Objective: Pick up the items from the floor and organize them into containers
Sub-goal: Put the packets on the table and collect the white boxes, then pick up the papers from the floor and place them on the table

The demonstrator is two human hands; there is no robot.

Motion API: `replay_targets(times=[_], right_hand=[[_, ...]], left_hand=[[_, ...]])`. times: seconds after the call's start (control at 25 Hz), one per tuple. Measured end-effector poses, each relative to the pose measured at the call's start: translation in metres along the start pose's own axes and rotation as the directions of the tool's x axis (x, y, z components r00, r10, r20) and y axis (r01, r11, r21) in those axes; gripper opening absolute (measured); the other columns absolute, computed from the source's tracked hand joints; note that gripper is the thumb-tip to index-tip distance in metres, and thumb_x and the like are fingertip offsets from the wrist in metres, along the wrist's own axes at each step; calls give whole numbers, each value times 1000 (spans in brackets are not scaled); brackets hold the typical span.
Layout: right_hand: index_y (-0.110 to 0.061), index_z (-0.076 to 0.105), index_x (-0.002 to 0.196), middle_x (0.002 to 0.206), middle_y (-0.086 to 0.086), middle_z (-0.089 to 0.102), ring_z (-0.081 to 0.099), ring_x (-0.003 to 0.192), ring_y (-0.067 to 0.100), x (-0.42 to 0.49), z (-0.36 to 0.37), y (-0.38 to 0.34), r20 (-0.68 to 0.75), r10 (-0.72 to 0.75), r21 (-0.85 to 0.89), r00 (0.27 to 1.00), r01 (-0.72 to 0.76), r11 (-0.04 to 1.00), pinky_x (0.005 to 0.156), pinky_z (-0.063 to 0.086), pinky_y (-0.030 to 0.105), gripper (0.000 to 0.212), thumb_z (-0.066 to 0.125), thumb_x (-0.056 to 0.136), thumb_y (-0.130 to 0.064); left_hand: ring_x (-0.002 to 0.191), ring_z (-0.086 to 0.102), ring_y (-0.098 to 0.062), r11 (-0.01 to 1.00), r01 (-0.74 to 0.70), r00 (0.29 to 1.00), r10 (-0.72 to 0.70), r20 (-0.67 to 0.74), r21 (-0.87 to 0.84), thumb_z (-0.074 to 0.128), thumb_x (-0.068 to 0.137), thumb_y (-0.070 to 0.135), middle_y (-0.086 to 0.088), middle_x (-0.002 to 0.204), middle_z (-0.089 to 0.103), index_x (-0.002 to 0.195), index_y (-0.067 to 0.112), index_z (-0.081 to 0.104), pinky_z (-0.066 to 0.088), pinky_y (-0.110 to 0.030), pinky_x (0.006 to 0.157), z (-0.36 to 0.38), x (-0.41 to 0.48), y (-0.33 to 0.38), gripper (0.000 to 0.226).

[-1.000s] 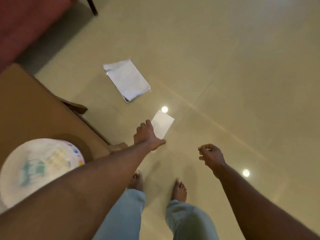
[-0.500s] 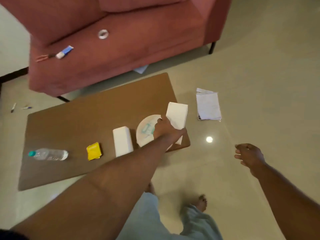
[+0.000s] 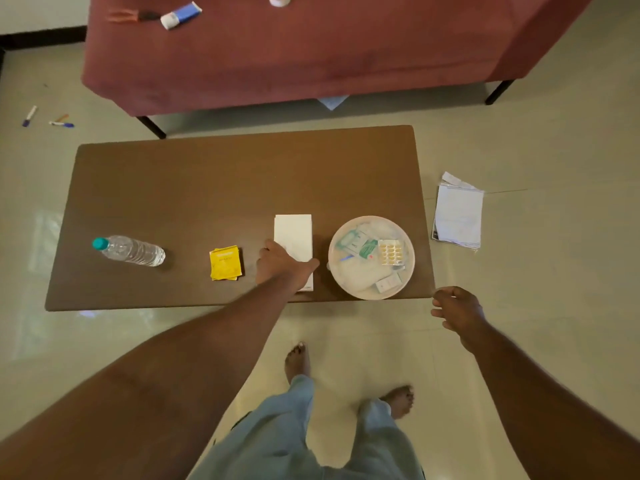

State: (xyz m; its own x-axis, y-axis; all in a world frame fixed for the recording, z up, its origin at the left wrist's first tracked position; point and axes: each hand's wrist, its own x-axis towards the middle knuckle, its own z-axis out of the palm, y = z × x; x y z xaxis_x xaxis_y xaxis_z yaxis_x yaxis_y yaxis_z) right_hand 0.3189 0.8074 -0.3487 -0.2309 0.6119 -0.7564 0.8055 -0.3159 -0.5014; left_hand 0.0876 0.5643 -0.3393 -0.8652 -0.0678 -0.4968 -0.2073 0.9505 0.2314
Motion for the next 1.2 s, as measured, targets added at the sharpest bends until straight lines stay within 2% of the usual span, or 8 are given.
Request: replay_targets(times=[0.16,0.4,0.64,0.96,1.08,1.2], right_hand=[[-19,69,100,99,5,74,74,88,22,-1,38,-21,-3,-24,-70,1000,23,997,70,48,32,13,62,93,-27],[-25,68,95,91,2,74,74,90,22,2,61,-33,-6,-55,-120,998,54,991,82,55,40,9,67,91,-32],[-21,69,101,98,0,73,74,84,18,-1,58,-19,-11,-42,-103,999,41,994,74,52,33,14,63,92,-29],[-18,69,105,97,3,72,72,81,19,5,16,26,-19,12,-83,1000,-13,996,68,48,30,17,65,93,-30],[-18,69,103,95,4,72,72,81,19,4,-5,37,-12,32,-55,999,-32,998,66,47,29,16,67,93,-30],[-22,69,101,95,1,73,74,80,17,4,-32,39,-2,16,-51,1000,-16,999,63,47,28,14,68,90,-31]], left_hand=[[119,56,-30,1000,20,998,-20,64,-7,81,59,63,-8,129,53,131,12,37,52,-42,91,12,25,-22,98],[123,54,-30,1000,7,994,-5,106,-20,83,59,64,-7,133,51,136,13,35,51,-42,94,31,40,-20,104],[125,53,-32,998,54,991,-50,123,-26,85,60,62,-10,136,50,137,14,34,49,-42,94,43,36,-26,104],[125,51,-30,1000,5,996,-5,88,10,83,59,68,-8,134,48,137,12,35,49,-42,90,46,36,-11,108],[129,45,-30,998,40,999,-40,9,55,79,54,77,-9,135,46,136,10,36,43,-45,97,50,29,-1,114],[128,43,-34,997,54,982,-44,-185,49,74,63,73,-13,134,46,133,10,39,39,-50,100,56,11,7,100]])
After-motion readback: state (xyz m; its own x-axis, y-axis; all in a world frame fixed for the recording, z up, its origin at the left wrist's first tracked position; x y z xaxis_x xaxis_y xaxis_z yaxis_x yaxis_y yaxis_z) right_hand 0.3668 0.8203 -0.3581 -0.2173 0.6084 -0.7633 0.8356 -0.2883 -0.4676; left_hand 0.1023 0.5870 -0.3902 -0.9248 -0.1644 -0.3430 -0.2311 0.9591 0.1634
